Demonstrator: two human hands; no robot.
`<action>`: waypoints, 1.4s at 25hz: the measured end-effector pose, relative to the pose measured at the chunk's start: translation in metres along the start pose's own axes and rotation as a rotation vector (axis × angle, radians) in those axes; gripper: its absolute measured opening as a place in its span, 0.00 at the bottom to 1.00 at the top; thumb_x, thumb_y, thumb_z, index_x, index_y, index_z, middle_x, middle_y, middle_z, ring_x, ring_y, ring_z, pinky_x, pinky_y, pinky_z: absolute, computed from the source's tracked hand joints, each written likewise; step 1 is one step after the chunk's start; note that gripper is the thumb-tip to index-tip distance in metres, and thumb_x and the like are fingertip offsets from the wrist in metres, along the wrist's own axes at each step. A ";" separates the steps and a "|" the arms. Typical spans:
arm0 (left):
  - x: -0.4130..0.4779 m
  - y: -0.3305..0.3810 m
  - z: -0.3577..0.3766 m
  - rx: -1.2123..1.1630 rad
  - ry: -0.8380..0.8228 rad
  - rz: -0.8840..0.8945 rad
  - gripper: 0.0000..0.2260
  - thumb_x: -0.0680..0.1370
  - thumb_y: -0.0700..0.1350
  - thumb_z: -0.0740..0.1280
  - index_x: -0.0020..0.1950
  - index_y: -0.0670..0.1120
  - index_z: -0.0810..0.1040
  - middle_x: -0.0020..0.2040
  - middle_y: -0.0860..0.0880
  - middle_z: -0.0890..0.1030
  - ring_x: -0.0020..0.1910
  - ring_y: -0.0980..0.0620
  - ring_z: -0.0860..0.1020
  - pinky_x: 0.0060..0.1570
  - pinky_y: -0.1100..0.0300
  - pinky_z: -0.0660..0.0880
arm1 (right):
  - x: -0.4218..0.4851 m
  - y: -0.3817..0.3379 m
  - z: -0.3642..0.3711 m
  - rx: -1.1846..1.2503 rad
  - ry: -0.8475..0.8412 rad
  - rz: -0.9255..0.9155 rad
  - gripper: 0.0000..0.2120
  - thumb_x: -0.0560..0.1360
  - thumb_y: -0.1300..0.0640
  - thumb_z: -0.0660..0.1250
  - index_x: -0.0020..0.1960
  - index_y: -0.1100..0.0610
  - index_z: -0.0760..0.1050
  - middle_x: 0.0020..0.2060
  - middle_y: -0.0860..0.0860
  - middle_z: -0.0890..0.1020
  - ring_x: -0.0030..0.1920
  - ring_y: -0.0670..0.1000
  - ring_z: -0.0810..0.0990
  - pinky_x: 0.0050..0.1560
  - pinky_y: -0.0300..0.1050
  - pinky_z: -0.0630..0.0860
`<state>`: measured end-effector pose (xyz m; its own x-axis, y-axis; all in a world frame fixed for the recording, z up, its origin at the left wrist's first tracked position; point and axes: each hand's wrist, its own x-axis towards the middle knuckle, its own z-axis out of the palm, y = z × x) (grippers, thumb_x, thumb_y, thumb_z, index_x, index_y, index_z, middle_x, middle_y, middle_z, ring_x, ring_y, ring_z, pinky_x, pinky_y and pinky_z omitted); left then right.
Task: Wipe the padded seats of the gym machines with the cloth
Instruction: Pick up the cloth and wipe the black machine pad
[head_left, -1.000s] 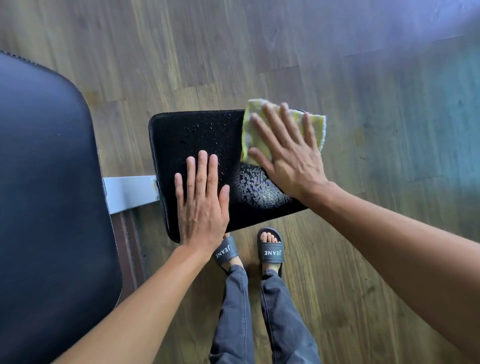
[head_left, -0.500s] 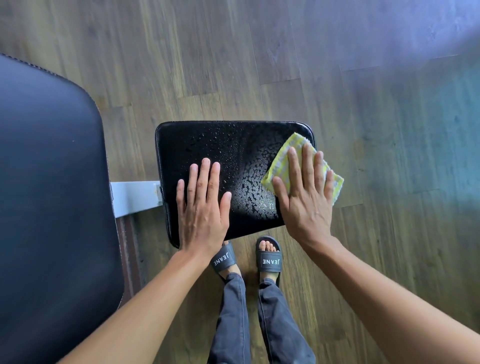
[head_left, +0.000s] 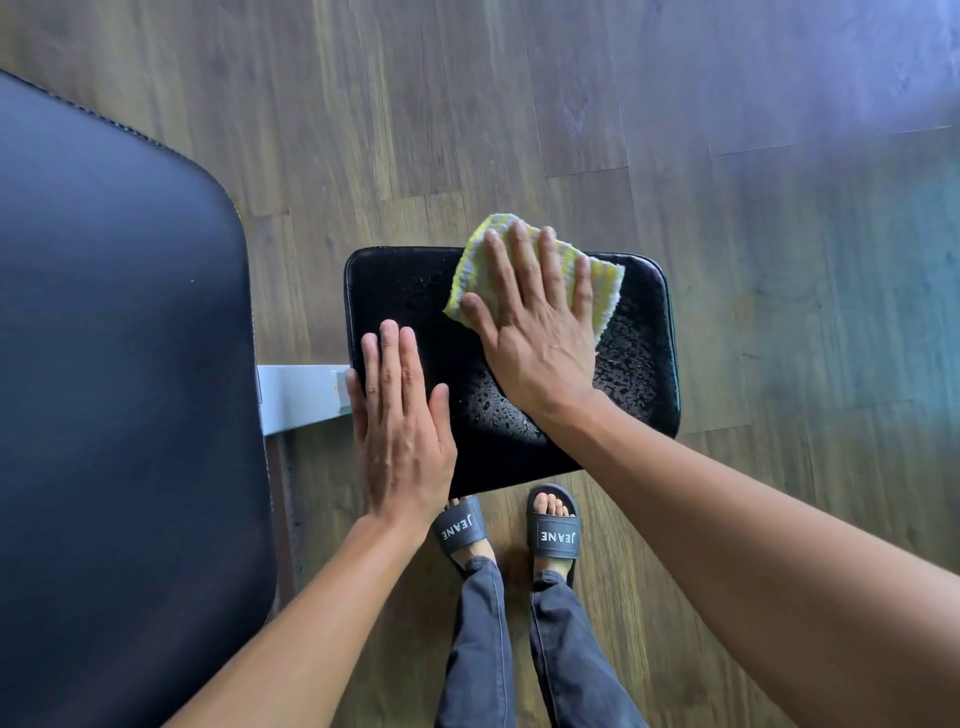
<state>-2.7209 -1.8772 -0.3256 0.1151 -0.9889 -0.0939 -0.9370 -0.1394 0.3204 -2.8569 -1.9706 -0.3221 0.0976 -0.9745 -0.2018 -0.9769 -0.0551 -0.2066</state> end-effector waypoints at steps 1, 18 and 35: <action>-0.002 -0.002 0.000 -0.013 0.001 -0.029 0.26 0.84 0.51 0.47 0.79 0.40 0.52 0.80 0.44 0.51 0.79 0.46 0.48 0.77 0.46 0.48 | 0.003 -0.006 0.001 -0.001 -0.004 -0.027 0.30 0.81 0.38 0.43 0.80 0.48 0.44 0.80 0.47 0.47 0.79 0.52 0.42 0.76 0.57 0.36; 0.005 0.016 -0.019 -0.288 0.128 -0.042 0.22 0.83 0.46 0.49 0.76 0.41 0.61 0.78 0.46 0.61 0.78 0.49 0.55 0.77 0.45 0.51 | -0.064 0.003 -0.007 0.257 -0.071 -0.320 0.26 0.83 0.44 0.51 0.78 0.50 0.57 0.78 0.47 0.58 0.79 0.48 0.52 0.78 0.50 0.48; 0.028 0.124 0.034 -0.068 0.111 -0.506 0.31 0.82 0.57 0.49 0.79 0.41 0.49 0.80 0.43 0.49 0.79 0.45 0.48 0.77 0.43 0.44 | -0.028 0.078 -0.011 0.161 0.024 0.009 0.25 0.84 0.52 0.48 0.80 0.50 0.49 0.80 0.49 0.49 0.79 0.49 0.43 0.77 0.51 0.40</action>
<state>-2.8455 -1.9202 -0.3208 0.5860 -0.7956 -0.1536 -0.7315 -0.6009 0.3221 -2.9381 -1.9502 -0.3224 0.0830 -0.9799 -0.1816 -0.9343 -0.0131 -0.3562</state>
